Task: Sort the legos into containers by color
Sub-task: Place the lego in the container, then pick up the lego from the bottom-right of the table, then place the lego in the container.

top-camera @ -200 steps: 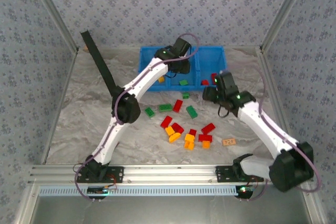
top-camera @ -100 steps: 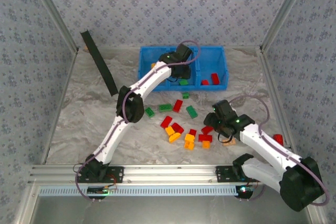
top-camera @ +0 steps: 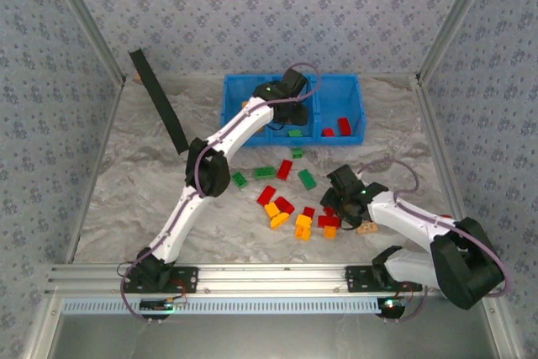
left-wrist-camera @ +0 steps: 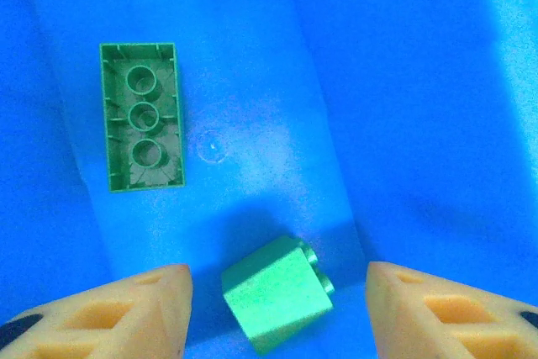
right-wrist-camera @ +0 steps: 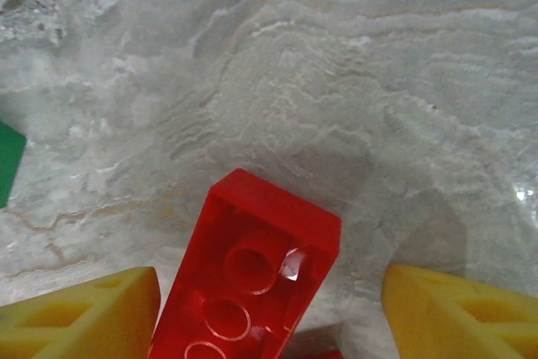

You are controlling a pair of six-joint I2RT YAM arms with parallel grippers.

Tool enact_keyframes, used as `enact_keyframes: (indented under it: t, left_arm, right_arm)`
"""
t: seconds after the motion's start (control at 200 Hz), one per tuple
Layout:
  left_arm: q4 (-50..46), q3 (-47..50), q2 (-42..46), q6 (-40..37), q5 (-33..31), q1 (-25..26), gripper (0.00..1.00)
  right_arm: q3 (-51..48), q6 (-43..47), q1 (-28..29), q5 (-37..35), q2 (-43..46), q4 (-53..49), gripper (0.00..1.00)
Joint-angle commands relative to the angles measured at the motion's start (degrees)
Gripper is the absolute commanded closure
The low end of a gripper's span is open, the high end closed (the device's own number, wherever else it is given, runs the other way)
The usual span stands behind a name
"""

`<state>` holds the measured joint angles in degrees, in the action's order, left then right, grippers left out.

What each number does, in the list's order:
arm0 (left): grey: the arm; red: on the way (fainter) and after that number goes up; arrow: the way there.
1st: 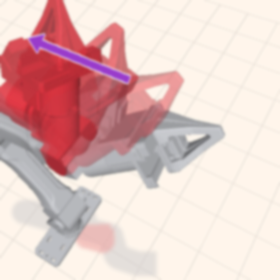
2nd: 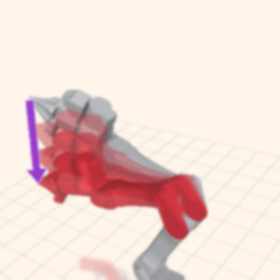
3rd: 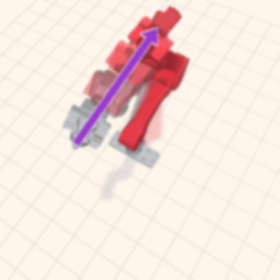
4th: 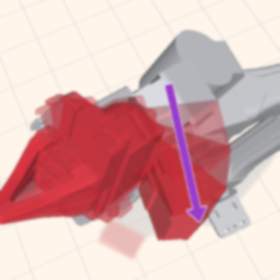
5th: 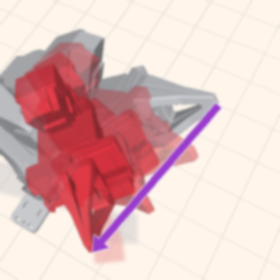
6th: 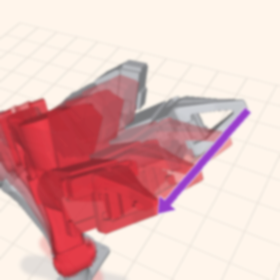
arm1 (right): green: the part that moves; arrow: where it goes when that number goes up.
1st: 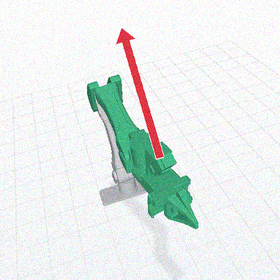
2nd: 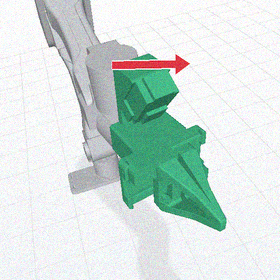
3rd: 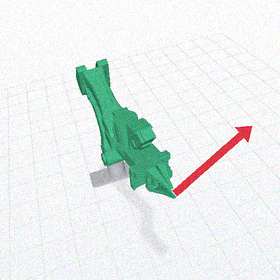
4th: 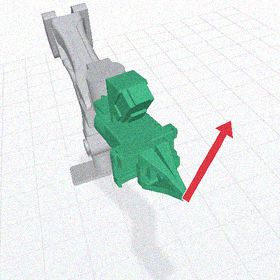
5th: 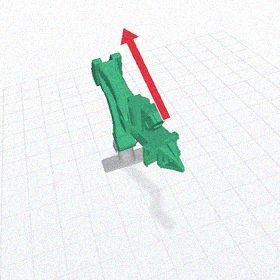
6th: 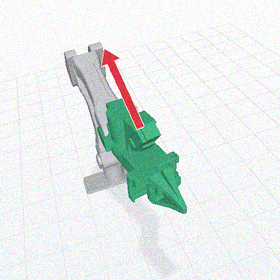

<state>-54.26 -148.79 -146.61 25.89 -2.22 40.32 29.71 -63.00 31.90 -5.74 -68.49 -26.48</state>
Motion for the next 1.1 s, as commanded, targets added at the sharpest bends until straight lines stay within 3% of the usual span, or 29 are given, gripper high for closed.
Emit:
enact_keyframes:
  t: [0.0,0.195,0.46,0.615,0.84,1.094]
  left_arm:
    - [-3.6,-2.0,9.9,-4.5,-1.4,1.3,0.43]
    - [-7.6,6.9,20.0,-8.9,-5.1,2.9,0.45]
    - [-0.3,49.5,45.9,-3.2,-7.6,6.1,0.43]
    - [0.8,66.4,56.1,2.0,-7.3,11.6,0.42]
    - [9.1,80.9,59.7,7.3,-4.0,19.6,0.41]
    - [13.2,82.6,55.0,5.9,-5.5,25.6,0.41]
  right_arm:
    - [-0.5,-1.5,0.5,-1.4,-2.3,2.6,0.31]
    - [1.6,0.4,0.1,-2.0,-6.9,3.6,0.46]
    - [6.1,8.1,-0.5,-2.3,-11.7,3.9,0.69]
    - [12.2,15.9,-1.4,-3.7,-9.7,-3.6,0.74]
    - [25.9,29.9,-7.4,-4.5,-7.0,-12.7,0.76]
    - [42.8,41.2,-13.1,-2.4,-14.2,-12.8,0.75]
